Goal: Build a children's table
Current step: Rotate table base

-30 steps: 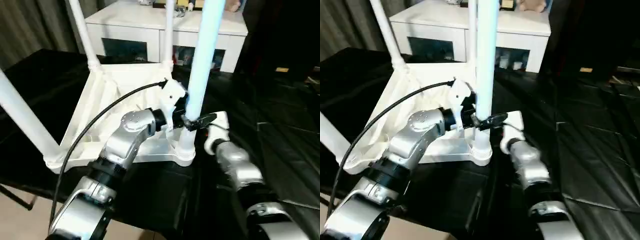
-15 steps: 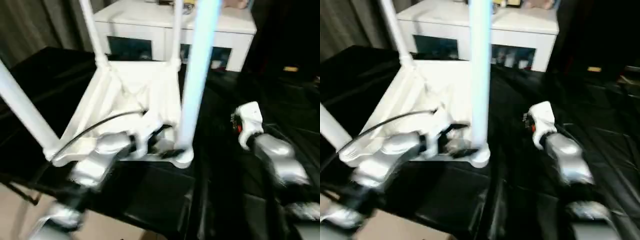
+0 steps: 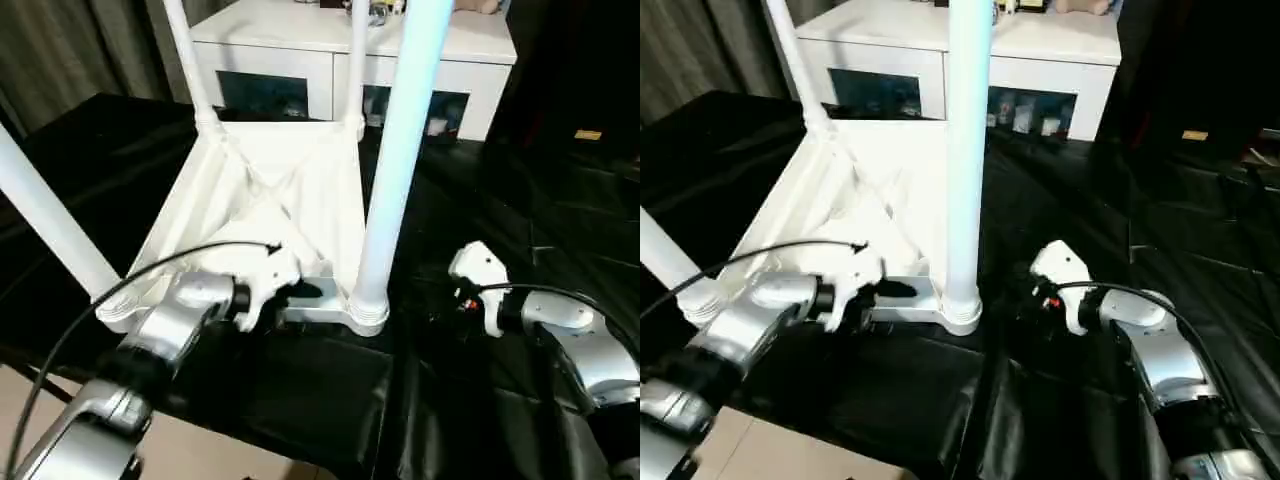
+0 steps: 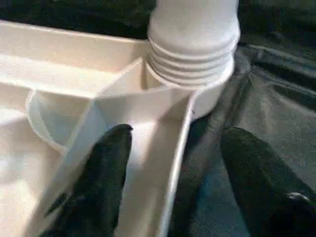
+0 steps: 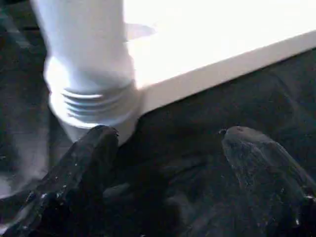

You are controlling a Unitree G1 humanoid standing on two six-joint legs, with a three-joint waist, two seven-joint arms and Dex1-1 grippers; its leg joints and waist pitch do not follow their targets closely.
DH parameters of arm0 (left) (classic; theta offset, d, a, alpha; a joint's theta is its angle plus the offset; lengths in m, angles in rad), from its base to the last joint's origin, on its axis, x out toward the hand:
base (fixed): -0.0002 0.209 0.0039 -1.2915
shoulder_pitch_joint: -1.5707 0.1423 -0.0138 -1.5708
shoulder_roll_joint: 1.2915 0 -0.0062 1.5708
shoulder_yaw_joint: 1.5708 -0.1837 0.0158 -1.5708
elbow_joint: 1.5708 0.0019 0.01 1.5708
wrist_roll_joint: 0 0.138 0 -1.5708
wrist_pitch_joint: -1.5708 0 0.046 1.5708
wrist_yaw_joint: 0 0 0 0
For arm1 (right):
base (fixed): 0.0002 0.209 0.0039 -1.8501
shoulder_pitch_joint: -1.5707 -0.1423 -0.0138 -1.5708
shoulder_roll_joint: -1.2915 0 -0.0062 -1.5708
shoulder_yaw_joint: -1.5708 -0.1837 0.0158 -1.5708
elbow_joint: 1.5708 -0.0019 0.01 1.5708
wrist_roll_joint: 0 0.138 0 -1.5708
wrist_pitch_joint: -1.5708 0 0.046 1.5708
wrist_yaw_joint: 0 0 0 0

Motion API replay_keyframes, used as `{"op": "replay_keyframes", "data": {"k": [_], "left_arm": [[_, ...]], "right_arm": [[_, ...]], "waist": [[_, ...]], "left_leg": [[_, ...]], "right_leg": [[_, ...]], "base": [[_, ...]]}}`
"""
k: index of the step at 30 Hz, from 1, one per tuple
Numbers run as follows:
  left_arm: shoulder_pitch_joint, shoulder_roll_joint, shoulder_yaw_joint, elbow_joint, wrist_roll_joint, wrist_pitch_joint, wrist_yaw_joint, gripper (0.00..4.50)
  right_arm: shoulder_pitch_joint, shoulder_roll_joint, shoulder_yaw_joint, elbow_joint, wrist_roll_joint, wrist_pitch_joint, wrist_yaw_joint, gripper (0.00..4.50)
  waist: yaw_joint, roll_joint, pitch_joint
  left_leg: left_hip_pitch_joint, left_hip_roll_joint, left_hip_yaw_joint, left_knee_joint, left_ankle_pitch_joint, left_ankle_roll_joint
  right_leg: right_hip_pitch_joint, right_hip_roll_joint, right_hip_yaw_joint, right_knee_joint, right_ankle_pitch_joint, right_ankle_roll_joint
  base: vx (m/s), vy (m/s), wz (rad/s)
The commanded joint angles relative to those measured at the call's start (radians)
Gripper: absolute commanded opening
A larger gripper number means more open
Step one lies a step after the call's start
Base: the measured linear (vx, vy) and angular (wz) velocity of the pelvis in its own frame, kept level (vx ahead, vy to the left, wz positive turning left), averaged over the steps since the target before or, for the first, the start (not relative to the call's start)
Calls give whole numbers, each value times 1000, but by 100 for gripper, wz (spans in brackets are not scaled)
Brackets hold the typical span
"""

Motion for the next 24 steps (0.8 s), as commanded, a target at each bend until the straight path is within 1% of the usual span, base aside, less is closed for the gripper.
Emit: {"op": "replay_keyframes", "data": {"k": [1, 2, 3, 4, 5, 6, 7, 8, 9, 10, 11, 12, 13, 14, 15, 16, 17, 18, 20, 21, 22, 24], "left_arm": [[-41, -8, 8, 64, 23, -43, 0, 289], [-51, -14, 11, 83, 25, -54, 0, 284], [-71, -23, 10, 123, 32, -69, -11, 280], [-79, -26, 8, 140, 35, -74, -17, 271], [-85, -28, 7, 151, 37, -76, -22, 271], [-101, -33, 3, 188, 47, -86, -32, 245], [-112, -35, -1, 211, 54, -90, -40, 245], [-118, -36, -2, 227, 59, -95, -45, 240], [-123, -35, -6, 240, 65, -98, -50, 239], [-130, -35, -9, 261, 72, -106, -56, 232], [-134, -36, -11, 273, 76, -107, -65, 218], [-136, -37, -12, 280, 77, -107, -71, 206], [-137, -37, -12, 283, 77, -108, -72, 200], [-145, -42, -10, 307, 79, -113, -89, 200], [-150, -45, -10, 323, 83, -119, -93, 195], [-154, -47, -9, 334, 85, -124, -96, 178], [-158, -49, -9, 347, 92, -133, -83, 167], [-163, -54, -7, 363, 99, -143, -76, 157], [-173, -66, 2, 399, 116, -173, -44, 154], [-175, -70, 4, 406, 117, -177, -37, 143], [-177, -75, 7, 418, 121, -180, -29, 128], [-178, -83, 3, 434, 131, -185, -20, 113]], "right_arm": [[18, -24, 9, -59, 22, 31, 27, 386], [24, -27, 10, -72, 25, 40, 31, 386], [38, -37, 14, -97, 28, 55, 40, 386], [45, -42, 17, -108, 28, 60, 44, 386], [49, -45, 18, -113, 28, 62, 46, 386], [59, -51, 19, -130, 27, 71, 48, 386], [66, -56, 20, -140, 26, 76, 50, 386], [70, -59, 20, -147, 25, 79, 52, 386], [74, -61, 19, -153, 25, 82, 53, 386], [79, -63, 18, -162, 26, 86, 53, 386], [84, -65, 17, -168, 27, 89, 53, 386], [87, -67, 16, -173, 28, 91, 53, 386], [88, -67, 16, -174, 28, 92, 53, 386], [95, -71, 14, -187, 29, 101, 52, 386], [98, -73, 14, -193, 29, 105, 51, 386], [100, -74, 13, -196, 29, 108, 51, 386], [102, -75, 13, -198, 28, 108, 49, 386], [105, -76, 13, -204, 29, 111, 48, 386], [111, -78, 13, -220, 32, 120, 45, 386], [112, -79, 14, -222, 33, 122, 45, 386], [115, -78, 15, -227, 35, 123, 47, 386], [113, -78, 17, -227, 33, 123, 48, 386]], "waist": [[6, 0, -65], [7, -4, -67], [9, 4, -66], [10, 4, -68], [10, 2, -68], [10, 7, -69], [10, 5, -67], [10, 6, -68], [11, 5, -68], [10, 11, -68], [9, 10, -68], [11, 12, -67], [10, 11, -67], [11, 15, -67], [12, 17, -67], [13, 16, -67], [13, 19, -68], [12, 19, -68], [14, 18, -69], [15, 19, -67], [16, 20, -67], [17, 19, -66]], "left_leg": [[5, 8, 0, -67, -251, 41], [5, 7, -1, -66, -242, 43], [5, 6, 0, -65, -234, 46], [5, 8, 0, -64, -231, 47], [4, 8, 0, -64, -226, 49], [2, 8, -1, -64, -223, 49], [3, 6, 1, -64, -227, 51], [4, 6, 0, -63, -230, 50], [4, 7, -1, -63, -229, 51], [4, 6, 0, -64, -239, 50], [4, 6, -1, -63, -240, 49], [5, 6, -1, -64, -243, 47], [4, 7, -1, -65, -244, 47], [5, 7, -1, -64, -245, 46], [6, 6, 0, -64, -245, 46], [3, 7, -2, -64, -240, 47], [3, 7, -2, -64, -238, 46], [4, 6, -1, -63, -240, 49], [3, 7, -2, -63, -231, 50], [5, 7, -1, -63, -238, 54], [4, 6, -1, -63, -241, 54], [5, 7, -1, -66, -248, 52]], "right_leg": [[58, -43, 29, -80, -118, -250], [61, -43, 29, -78, -106, -250], [60, -43, 29, -79, -105, -249], [61, -43, 29, -79, -91, -253], [62, -43, 30, -79, -82, -255], [63, -45, 28, -75, -71, -262], [61, -41, 28, -80, -79, -259], [64, -43, 28, -79, -84, -257], [64, -45, 28, -79, -92, -256], [62, -44, 28, -84, -111, -252], [63, -44, 28, -83, -113, -251], [63, -45, 28, -85, -127, -249], [63, -45, 28, -85, -135, -249], [61, -44, 28, -86, -138, -249], [61, -44, 28, -87, -142, -248], [63, -45, 28, -85, -136, -249], [63, -45, 28, -84, -132, -250], [62, -43, 27, -87, -136, -247], [64, -45, 28, -85, -127, -245], [63, -45, 27, -89, -146, -242], [63, -46, 27, -90, -165, -239], [62, -47, 27, -93, -196, -231]], "base": [[0, 0, 0], [0, 0, 0], [0, 0, 0], [0, 0, 0], [0, 0, 0], [0, 0, 0], [0, 0, 0], [0, 0, 0], [0, 0, 0], [0, 0, 0], [0, 0, 0], [0, 0, 0], [0, 0, 0], [0, 0, 0], [0, 0, 0], [0, 0, 0], [0, 0, 0], [0, 0, 0], [0, 0, 0], [0, 0, 0], [0, 0, 0], [0, 0, 0]]}}
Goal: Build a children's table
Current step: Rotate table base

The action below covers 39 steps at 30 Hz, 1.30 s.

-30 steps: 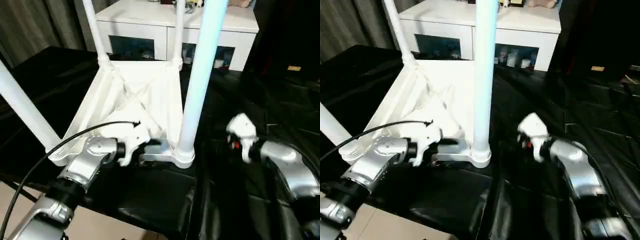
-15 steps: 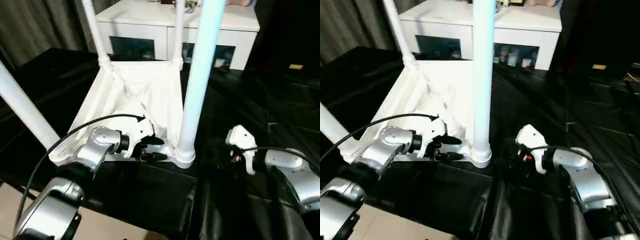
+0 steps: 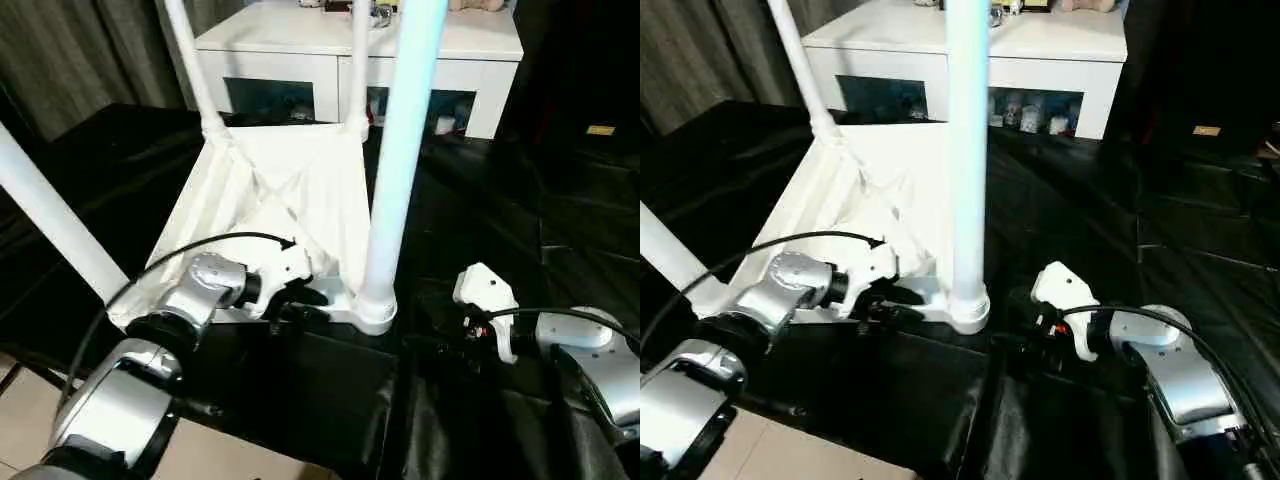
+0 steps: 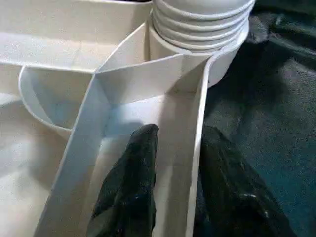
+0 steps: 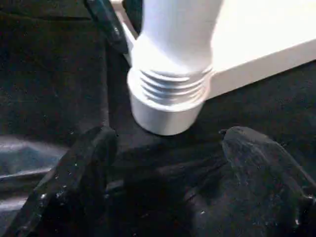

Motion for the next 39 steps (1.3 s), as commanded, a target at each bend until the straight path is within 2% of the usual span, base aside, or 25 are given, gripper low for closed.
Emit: {"op": "replay_keyframes", "data": {"k": [1, 2, 3, 6, 8, 11, 12, 15, 16, 17, 18, 19, 22, 23, 24, 26, 27, 30, 31, 33, 35, 36, 39], "left_arm": [[-4, 5, 0, 39, 30, 3, 33, 108], [-3, 5, -1, 41, 32, 3, 32, 108], [-3, 2, -6, 55, 42, 3, 27, 74], [-2, 5, -13, 76, 61, 2, 22, 68], [-1, 13, -21, 86, 78, 1, 20, 31], [14, 27, -11, 78, 72, 20, 1, 29], [18, 30, -7, 72, 70, 25, -6, 10], [81, 34, 41, -26, 3, 81, -30, 0], [98, 33, 53, -55, -13, 95, -30, 0], [140, 29, 77, -132, -40, 144, -12, 0], [171, 30, 77, -182, -41, 156, 4, 0], [190, 31, 75, -213, -38, 159, 15, 0], [274, 30, 69, -339, -16, 184, 89, 0], [291, 27, 69, -365, -10, 194, 108, 0], [304, 22, 71, -383, -9, 205, 122, 0], [329, 11, 77, -428, -14, 237, 143, 0], [341, 6, 77, -450, -18, 246, 144, 0], [379, -2, 77, -529, -19, 275, 148, 0], [395, -1, 74, -564, -18, 286, 148, 0], [411, 2, 69, -602, -21, 297, 145, 0], [433, 13, 58, -654, -36, 329, 129, 0], [435, 14, 57, -659, -37, 332, 127, 0], [433, 35, 55, -683, -30, 359, 112, 0]], "right_arm": [[-5, -6, 2, -29, 3, 8, 0, 386], [-5, -6, 2, -28, 3, 8, 0, 386], [-10, -2, 2, -28, 2, 9, -5, 386], [-16, 2, 2, -34, 4, 15, -8, 386], [-20, 4, 1, -34, 5, 15, -11, 386], [-28, 16, -11, -26, 9, 4, -31, 386], [-30, 19, -15, -25, 11, 1, -35, 386], [-40, 46, -50, -22, 48, 14, -58, 386], [-40, 49, -55, -25, 54, 16, -59, 386], [-36, 50, -60, -35, 66, 24, -55, 386], [-30, 49, -57, -43, 71, 25, -47, 386], [-26, 48, -54, -48, 73, 25, -42, 386], [-8, 53, -26, -60, 75, 15, -22, 386], [-9, 59, -19, -57, 73, 14, -24, 386], [-13, 67, -16, -53, 75, 19, -28, 386], [-25, 89, -11, -45, 74, 23, -42, 403], [-32, 100, -8, -41, 74, 24, -49, 403], [-46, 121, 10, -25, 66, 21, -59, 437], [-50, 125, 16, -21, 64, 22, -58, 442], [-60, 135, 29, -13, 50, 13, -63, 447], [-77, 149, 49, 13, 20, -11, -83, 447], [-79, 150, 51, 17, 15, -15, -87, 447], [-110, 168, 67, 60, -13, -20, -95, 447]], "waist": [[0, -19, -60], [-1, -18, -58], [-1, -19, -58], [-3, -20, -55], [-4, -21, -54], [-8, -20, -53], [-14, -20, -53], [-27, -19, -56], [-32, -18, -59], [-34, -29, -60], [-36, -29, -59], [-35, -24, -64], [-35, -25, -66], [-35, -30, -66], [-35, -30, -63], [-36, -32, -62], [-36, -31, -61], [-39, -30, -59], [-38, -35, -59], [-37, -32, -59], [-37, -33, -61], [-38, -37, -60], [-38, -37, -62]], "left_leg": [[3, 8, -2, -67, -247, 51], [3, 8, -2, -68, -254, 50], [3, 7, -2, -69, -259, 50], [4, 7, -2, -71, -271, 48], [4, 6, -3, -72, -280, 46], [1, 7, -6, -77, -282, 43], [-2, 6, -7, -79, -283, 41], [-7, 7, -9, -80, -269, 47], [-4, 9, -8, -79, -259, 53], [-3, 10, -6, -76, -250, 60], [-4, 9, -4, -74, -225, 75], [-4, 11, -4, -71, -208, 82], [-8, 11, -1, -65, -164, 108], [-9, 11, -1, -65, -153, 114], [-8, 7, 2, -65, -159, 116], [-9, 7, 2, -67, -169, 108], [-6, 7, 2, -69, -183, 101], [-6, 11, 0, -73, -193, 90], [-4, 10, 1, -73, -198, 91], [-5, 11, 0, -75, -197, 86], [-5, 12, 0, -74, -195, 82], [-5, 11, 1, -75, -195, 82], [-4, 10, 2, -74, -189, 79]], "right_leg": [[58, -47, 27, -87, -205, -228], [57, -47, 27, -90, -225, -222], [56, -47, 27, -92, -243, -215], [53, -48, 27, -97, -293, -201], [52, -48, 27, -101, -329, -188], [52, -50, 26, -103, -360, -173], [54, -50, 25, -101, -356, -174], [58, -50, 23, -95, -300, -195], [58, -51, 23, -93, -261, -210], [57, -50, 24, -92, -238, -218], [56, -49, 25, -89, -210, -233], [59, -51, 25, -85, -189, -237], [58, -50, 24, -80, -140, -238], [58, -50, 23, -79, -142, -233], [53, -47, 22, -85, -176, -221], [53, -50, 23, -86, -226, -205], [48, -48, 23, -93, -269, -190], [46, -49, 25, -92, -297, -175], [43, -47, 26, -96, -307, -169], [42, -49, 27, -94, -302, -168], [42, -49, 28, -91, -285, -170], [41, -48, 27, -93, -285, -170], [41, -46, 27, -89, -252, -180]], "base": [[0, 0, 0], [0, 0, 0], [0, 0, 0], [0, 0, 0], [0, 0, 0], [0, 0, 0], [0, 0, 0], [0, 0, 0], [0, 0, 0], [0, 0, 0], [0, 0, 0], [0, 0, 0], [19, -4, 0], [0, 0, 0], [0, 0, 0], [0, 0, 0], [0, 0, 0], [0, 0, 0], [0, 0, 0], [0, 0, 0], [0, 0, 0], [0, 0, 0], [0, 0, 0]]}}
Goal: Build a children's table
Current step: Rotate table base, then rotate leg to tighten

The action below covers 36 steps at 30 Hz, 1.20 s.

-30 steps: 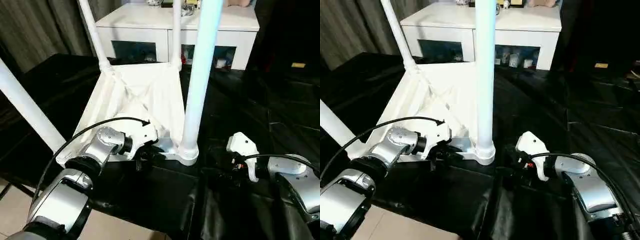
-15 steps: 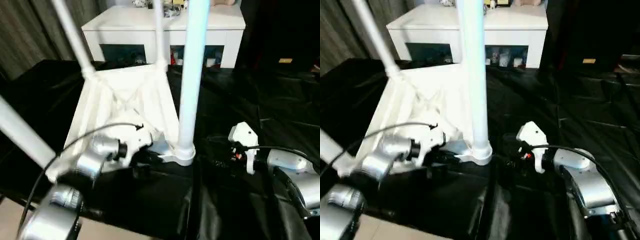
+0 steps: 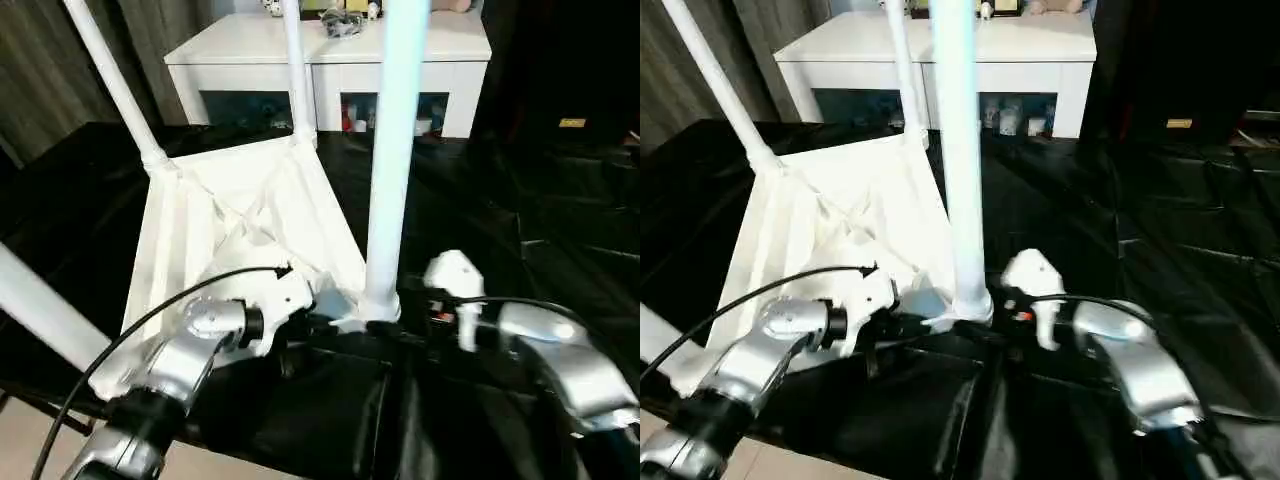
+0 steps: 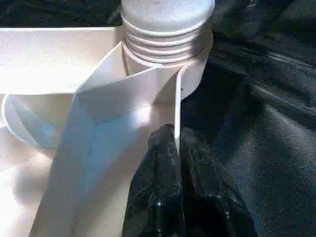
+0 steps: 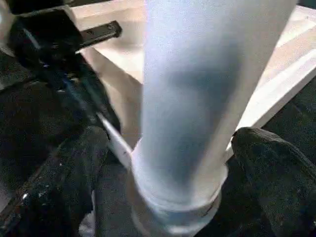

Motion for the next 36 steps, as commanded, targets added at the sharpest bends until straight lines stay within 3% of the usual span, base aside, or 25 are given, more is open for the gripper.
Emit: {"op": "replay_keyframes", "data": {"k": [1, 17, 26, 33, 36], "left_arm": [[26, 10, -12, 17, -18, 23, -13, 0], [15, 41, -12, -13, -13, 63, -43, 0], [10, 50, -16, -13, -15, 68, -61, 0], [16, 57, -19, -26, -20, 79, -75, 0], [23, 62, -21, -32, -22, 84, -80, 0]], "right_arm": [[-20, 6, 14, 15, -16, -8, -7, 447], [-38, -6, 22, 66, -14, -21, 28, 447], [-63, 15, 30, 114, -11, -34, 47, 369], [-73, 25, 33, 134, 0, -45, 69, 320], [-70, 31, 30, 139, 9, -43, 76, 298]], "waist": [[8, -35, -49], [6, -39, -51], [6, -41, -51], [8, -51, -51], [8, -50, -52]], "left_leg": [[-4, 11, -1, -63, -179, 75], [-4, 11, 0, -61, -180, 74], [-2, 12, 0, -60, -179, 76], [-3, 12, 1, -58, -165, 81], [-2, 13, 0, -59, -158, 84]], "right_leg": [[45, -45, 28, -81, -231, -189], [51, -43, 28, -76, -179, -215], [51, -43, 27, -73, -157, -233], [53, -44, 28, -70, -144, -235], [53, -44, 28, -68, -137, -238]], "base": [[0, 0, 0], [0, 0, 0], [0, 0, 0], [0, 0, 0], [0, 0, 0]]}}
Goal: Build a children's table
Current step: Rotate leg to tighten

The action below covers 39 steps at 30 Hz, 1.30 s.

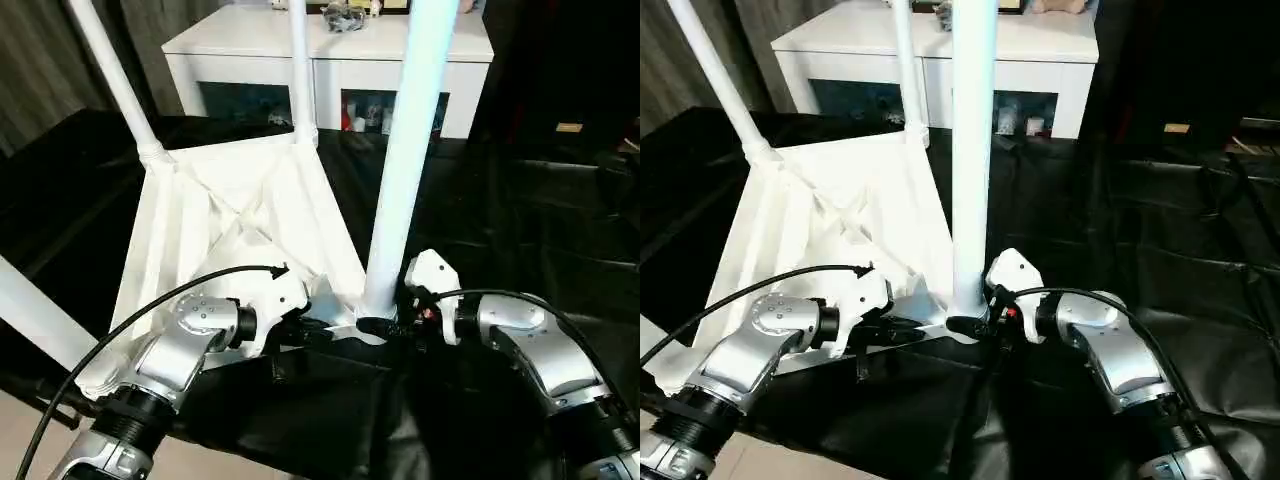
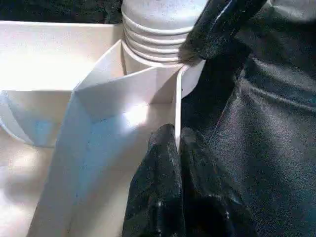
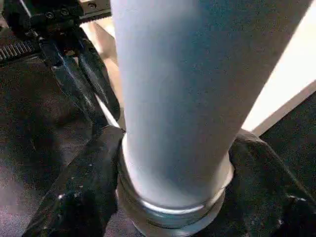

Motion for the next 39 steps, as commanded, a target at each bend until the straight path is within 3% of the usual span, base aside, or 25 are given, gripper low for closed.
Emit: {"op": "replay_keyframes", "data": {"k": [1, 8, 11, 14, 16, 18, 20, 21, 23, 25, 27, 31, 32, 33, 35, 37, 38, 39], "left_arm": [[28, 16, -20, 12, -6, 17, -24, 0], [41, 22, -17, 1, 0, 45, -5, 0], [35, -3, -1, 18, 1, 66, 46, 0], [17, -39, 15, 46, 10, 77, 118, 0], [-27, -109, 32, 111, 32, 84, 240, 0], [-35, -121, 33, 122, 37, 85, 260, 0], [-96, -188, 48, 209, 65, 97, 397, 0], [-119, -209, 53, 242, 78, 100, 448, 0], [-164, -252, 65, 313, 97, 104, 545, 0], [-195, -285, 80, 366, 103, 92, 615, 0], [-228, -312, 71, 417, 120, 70, 659, 0], [-236, -321, 52, 424, 123, 46, 609, 0], [-236, -321, 52, 424, 123, 46, 609, 0], [-222, -308, 35, 406, 123, 41, 550, 0], [-208, -293, 23, 389, 118, 40, 503, 0], [-177, -255, -7, 338, 111, 40, 415, 0], [-177, -255, -7, 338, 111, 40, 415, 0], [-139, -209, -31, 264, 96, 46, 323, 0]], "right_arm": [[-13, 6, -2, 6, 12, -6, 4, 288], [5, 31, -16, 77, -26, -19, -80, 272], [2, 78, -46, 88, -32, 17, -186, 272], [1, 134, -75, 84, -22, 55, -277, 270], [3, 251, -112, 74, -30, 133, -470, 270], [3, 273, -118, 75, -33, 147, -509, 269], [-6, 363, -149, 127, -77, 185, -721, 269], [-13, 389, -161, 149, -93, 186, -788, 269], [-38, 421, -167, 202, -117, 193, -869, 269], [-63, 445, -186, 238, -127, 162, -945, 269], [-96, 466, -177, 268, -129, 148, -945, 269], [-96, 478, -142, 235, -135, 141, -878, 269], [-96, 478, -142, 235, -135, 141, -878, 304], [-83, 472, -142, 200, -122, 132, -842, 325], [-81, 454, -142, 187, -113, 122, -829, 341], [-84, 409, -144, 171, -97, 106, -786, 360], [-84, 409, -144, 171, -97, 106, -786, 373], [-74, 353, -142, 133, -70, 109, -682, 386]], "waist": [[11, -26, -56], [5, -32, -52], [0, -29, -49], [-6, -34, -45], [-7, -36, -39], [-6, -35, -39], [-5, -37, -35], [-6, -38, -36], [-8, -37, -35], [-7, -36, -37], [-4, -42, -43], [-2, -38, -43], [-2, -39, -44], [0, -34, -45], [-1, -36, -45], [-2, -37, -45], [-2, -37, -45], [0, -37, -49]], "left_leg": [[-3, 12, 1, -59, -158, 84], [-2, 12, 0, -64, -194, 65], [-3, 10, -2, -68, -216, 48], [0, 7, -5, -75, -259, 20], [9, 4, -3, -77, -305, 5], [10, 3, -8, -81, -324, -8], [14, 2, -7, -82, -342, -14], [23, -1, -8, -80, -363, -25], [27, -3, -13, -83, -392, -34], [27, -2, -16, -87, -401, -28], [19, -6, -15, -91, -373, -7], [14, -2, -17, -97, -371, 19], [14, -2, -16, -97, -369, 20], [16, -2, -15, -97, -370, 22], [13, -1, -16, -99, -363, 29], [2, 0, -19, -102, -351, 34], [2, 0, -19, -102, -351, 34], [10, 1, -14, -97, -330, 36]], "right_leg": [[52, -45, 28, -70, -137, -237], [51, -45, 28, -74, -178, -231], [51, -45, 27, -78, -226, -214], [49, -44, 26, -88, -322, -176], [36, -41, 29, -100, -405, -152], [37, -45, 27, -105, -476, -120], [27, -44, 29, -113, -520, -94], [21, -44, 28, -120, -554, -82], [19, -43, 24, -124, -580, -68], [22, -45, 23, -126, -559, -61], [30, -42, 22, -124, -478, -67], [35, -49, 24, -120, -415, -96], [36, -49, 24, -120, -408, -99], [35, -50, 25, -121, -397, -106], [40, -51, 24, -119, -387, -112], [50, -56, 23, -118, -404, -106], [50, -56, 23, -118, -404, -106], [42, -56, 25, -119, -377, -120]], "base": [[0, 0, 0], [0, 0, 0], [0, 0, 0], [0, 0, 0], [0, 0, 0], [0, 0, 0], [0, 0, 0], [0, 0, 0], [0, 0, 0], [0, 0, 0], [0, 0, 0], [0, 0, 0], [0, 0, 0], [0, 0, 0], [0, 0, 0], [0, 0, 0], [0, 0, 0], [0, 0, 0]]}}
